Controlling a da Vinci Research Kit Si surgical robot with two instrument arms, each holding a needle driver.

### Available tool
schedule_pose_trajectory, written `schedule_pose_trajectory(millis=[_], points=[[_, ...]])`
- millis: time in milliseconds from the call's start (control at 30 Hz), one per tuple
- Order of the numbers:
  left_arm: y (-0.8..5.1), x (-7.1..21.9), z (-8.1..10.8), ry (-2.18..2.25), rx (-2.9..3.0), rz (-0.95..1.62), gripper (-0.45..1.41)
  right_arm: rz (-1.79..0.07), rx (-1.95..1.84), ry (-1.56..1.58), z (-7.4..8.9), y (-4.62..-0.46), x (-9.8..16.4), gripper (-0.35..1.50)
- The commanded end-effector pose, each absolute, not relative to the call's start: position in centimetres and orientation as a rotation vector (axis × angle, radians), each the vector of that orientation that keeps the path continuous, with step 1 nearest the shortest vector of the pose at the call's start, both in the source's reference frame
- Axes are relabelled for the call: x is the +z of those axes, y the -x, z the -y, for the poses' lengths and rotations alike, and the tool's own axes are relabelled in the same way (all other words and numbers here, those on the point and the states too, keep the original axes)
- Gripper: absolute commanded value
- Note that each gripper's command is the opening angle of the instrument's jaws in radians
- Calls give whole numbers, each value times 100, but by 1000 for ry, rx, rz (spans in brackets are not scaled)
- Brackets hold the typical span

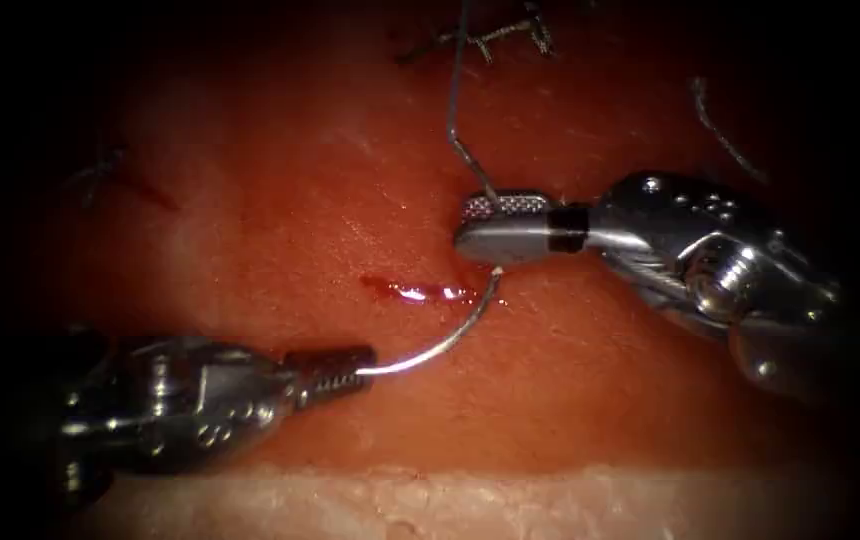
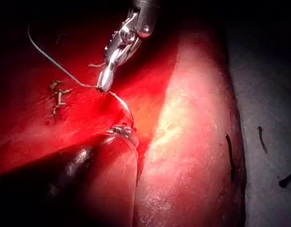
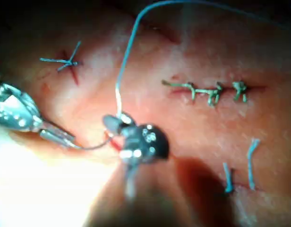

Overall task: Wound Closure
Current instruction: Hand over the needle to the right tool, then pass the needle back to the left gripper to readjust.

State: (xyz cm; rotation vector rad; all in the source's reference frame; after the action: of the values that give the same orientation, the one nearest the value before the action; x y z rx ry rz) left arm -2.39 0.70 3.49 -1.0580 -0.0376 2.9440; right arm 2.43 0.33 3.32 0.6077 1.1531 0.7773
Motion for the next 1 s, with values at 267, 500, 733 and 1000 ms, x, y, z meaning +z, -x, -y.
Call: schedule_pose_trajectory(millis=[267,500,733,1000], points=[[241,345,-94,1130,2507,470,103,-1196,627,-539,-29,-248,336,-35],[235,341,-119,1211,2270,619,101,-1231,525,-511,-28,-248,324,-35],[239,346,-134,1206,2146,750,98,-1279,405,-466,-33,-248,310,-35],[250,354,-137,1179,2055,889,98,-1329,235,-343,-35,-251,304,-35]])
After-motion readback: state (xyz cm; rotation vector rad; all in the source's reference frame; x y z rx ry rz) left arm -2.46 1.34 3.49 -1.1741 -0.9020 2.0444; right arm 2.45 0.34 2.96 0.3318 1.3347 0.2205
